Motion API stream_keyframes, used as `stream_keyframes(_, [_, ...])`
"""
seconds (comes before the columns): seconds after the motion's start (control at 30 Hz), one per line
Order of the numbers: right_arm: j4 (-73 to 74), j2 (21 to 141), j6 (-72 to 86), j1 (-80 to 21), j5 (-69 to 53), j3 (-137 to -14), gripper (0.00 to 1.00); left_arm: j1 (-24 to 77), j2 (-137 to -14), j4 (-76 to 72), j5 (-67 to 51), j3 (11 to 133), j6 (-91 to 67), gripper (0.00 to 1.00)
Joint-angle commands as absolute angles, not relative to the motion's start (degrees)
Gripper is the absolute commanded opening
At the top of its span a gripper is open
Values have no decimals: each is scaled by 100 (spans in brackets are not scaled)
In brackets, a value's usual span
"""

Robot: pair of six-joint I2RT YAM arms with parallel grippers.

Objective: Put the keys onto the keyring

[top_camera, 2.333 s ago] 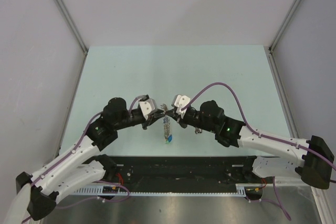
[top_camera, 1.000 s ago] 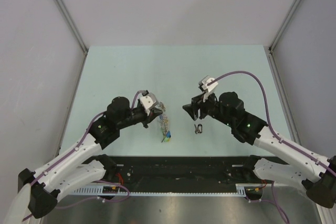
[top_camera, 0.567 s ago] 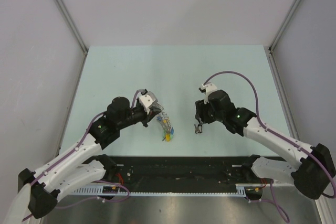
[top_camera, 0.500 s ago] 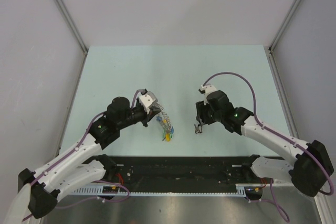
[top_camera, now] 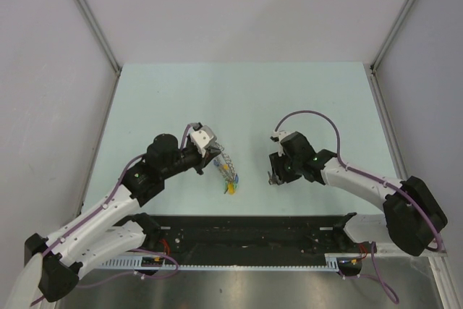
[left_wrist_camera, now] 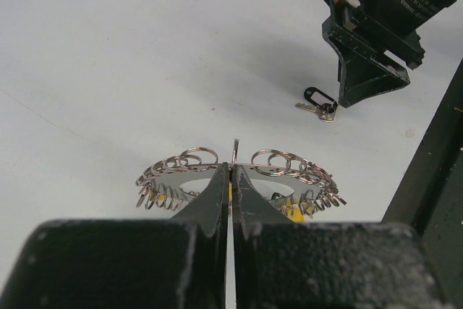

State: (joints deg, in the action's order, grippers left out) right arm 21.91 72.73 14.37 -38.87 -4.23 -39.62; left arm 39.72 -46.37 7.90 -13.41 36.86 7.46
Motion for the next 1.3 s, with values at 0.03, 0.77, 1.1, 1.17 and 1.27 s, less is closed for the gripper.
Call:
stream_keyframes(0.03, [1969, 7514, 1591, -3815, -694, -3815, 45, 3946, -4491, 475, -1301, 3744, 694, 0])
stream_keyframes(0.77, [1582, 8007, 1617, -3577, -1160, -3753, 38, 3946, -4509, 492, -1327, 3727, 712, 0])
stream_keyframes(1.1, [1687, 7998, 1644, -3595, -1090, -3762, 30, 3946, -4500, 483, -1345, 3718, 712, 0])
stream_keyframes(1.17, [1705, 7980, 1652, -3595, -1055, -3762, 29, 3946, -4509, 492, -1362, 3718, 712, 0])
stream_keyframes(1.27, [1705, 7989, 1661, -3595, -1037, -3762, 25, 3946, -4500, 483, -1354, 3718, 712, 1])
